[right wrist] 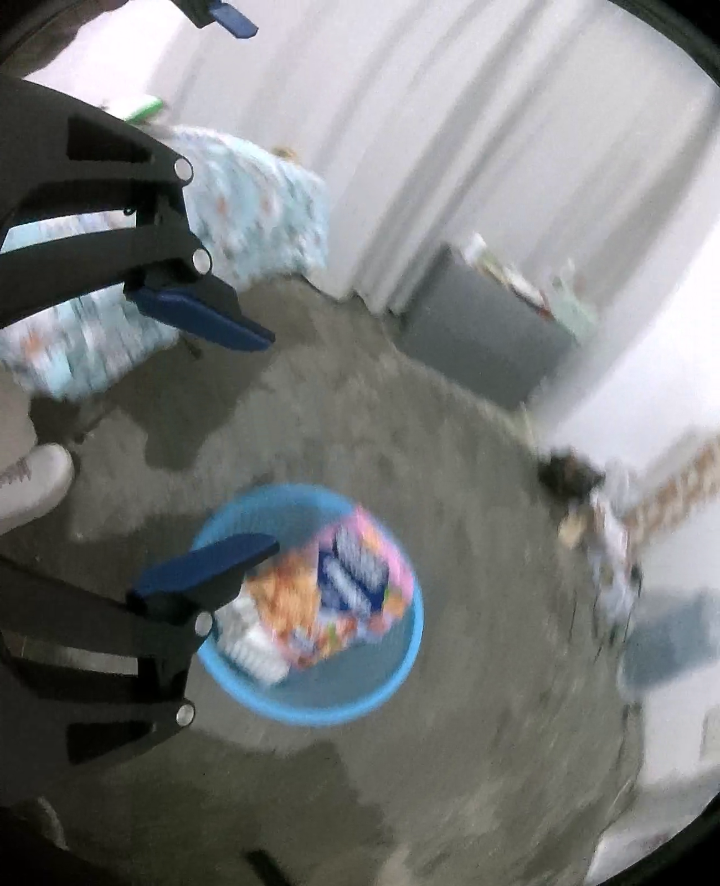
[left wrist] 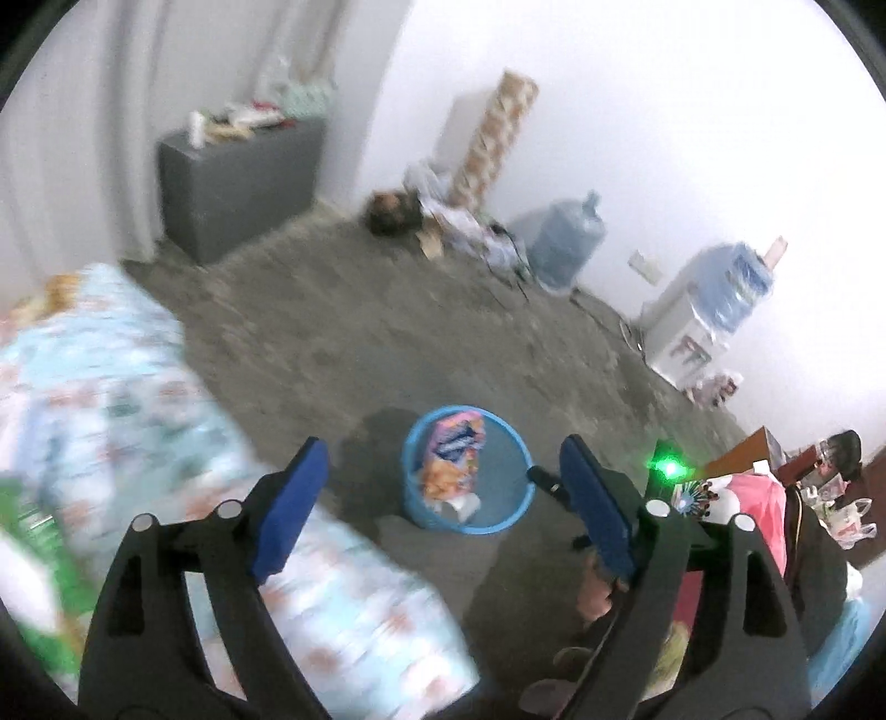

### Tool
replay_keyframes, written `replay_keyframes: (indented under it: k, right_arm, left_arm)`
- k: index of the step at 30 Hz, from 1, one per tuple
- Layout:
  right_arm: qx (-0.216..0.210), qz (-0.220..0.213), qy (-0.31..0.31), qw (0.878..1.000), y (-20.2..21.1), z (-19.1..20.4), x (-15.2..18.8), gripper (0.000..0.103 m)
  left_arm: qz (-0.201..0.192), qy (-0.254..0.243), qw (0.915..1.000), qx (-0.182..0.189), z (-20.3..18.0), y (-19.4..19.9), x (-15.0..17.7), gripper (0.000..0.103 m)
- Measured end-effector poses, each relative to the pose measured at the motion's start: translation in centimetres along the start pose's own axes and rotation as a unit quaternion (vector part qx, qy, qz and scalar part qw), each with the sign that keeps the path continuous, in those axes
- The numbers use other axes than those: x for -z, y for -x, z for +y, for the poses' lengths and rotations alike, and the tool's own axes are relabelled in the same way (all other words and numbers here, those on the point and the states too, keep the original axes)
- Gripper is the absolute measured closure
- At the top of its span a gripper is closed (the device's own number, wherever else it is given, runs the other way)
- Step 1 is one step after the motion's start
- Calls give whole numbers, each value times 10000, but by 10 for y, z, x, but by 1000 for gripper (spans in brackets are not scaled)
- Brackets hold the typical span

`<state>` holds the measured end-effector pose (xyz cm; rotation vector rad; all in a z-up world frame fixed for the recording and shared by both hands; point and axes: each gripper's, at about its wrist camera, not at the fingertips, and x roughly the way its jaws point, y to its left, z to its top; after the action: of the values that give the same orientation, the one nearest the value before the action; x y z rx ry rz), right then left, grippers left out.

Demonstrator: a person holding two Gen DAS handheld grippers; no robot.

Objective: Collect trash
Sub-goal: 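Reach the right tool to the green wrapper with white tissue on the quilt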

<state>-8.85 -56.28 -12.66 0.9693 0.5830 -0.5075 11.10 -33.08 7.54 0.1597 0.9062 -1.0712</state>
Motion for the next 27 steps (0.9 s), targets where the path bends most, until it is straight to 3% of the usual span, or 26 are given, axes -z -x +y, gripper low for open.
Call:
replay_keyframes:
  k: [3, 6, 9, 13, 19, 23, 27]
  right_arm:
    - [-301, 138, 621, 9975, 13, 49, 9, 31]
    - [-491, 277, 1127, 9920, 22, 86, 19, 29]
    - [-726, 538, 1489, 9847, 27, 125, 38, 29]
    - [-1281, 948, 1911, 9686, 28, 182, 70, 29]
    - [-2103, 1825, 1989, 9396, 2, 251, 114, 29]
    - [-2178, 2076, 2023, 9319, -12, 282, 131, 29]
    - [-2110, 2247, 1912, 9319, -33, 299, 138, 29]
  left_arm:
    - [-331, 172, 9987, -334, 34, 59, 26, 20]
    - [-687, 394, 9922, -959, 74, 118, 67, 20]
    - [-860, 763, 9831, -1423, 108, 159, 104, 20]
    - [-1097, 1146, 9720, -1736, 136, 196, 144, 20]
    - [-1446, 1357, 9605, -1952, 156, 226, 184, 20]
    - [-1542, 1313, 9570, -2075, 167, 233, 201, 20]
    - [-1625, 1266, 9522, -2256, 178, 239, 211, 20]
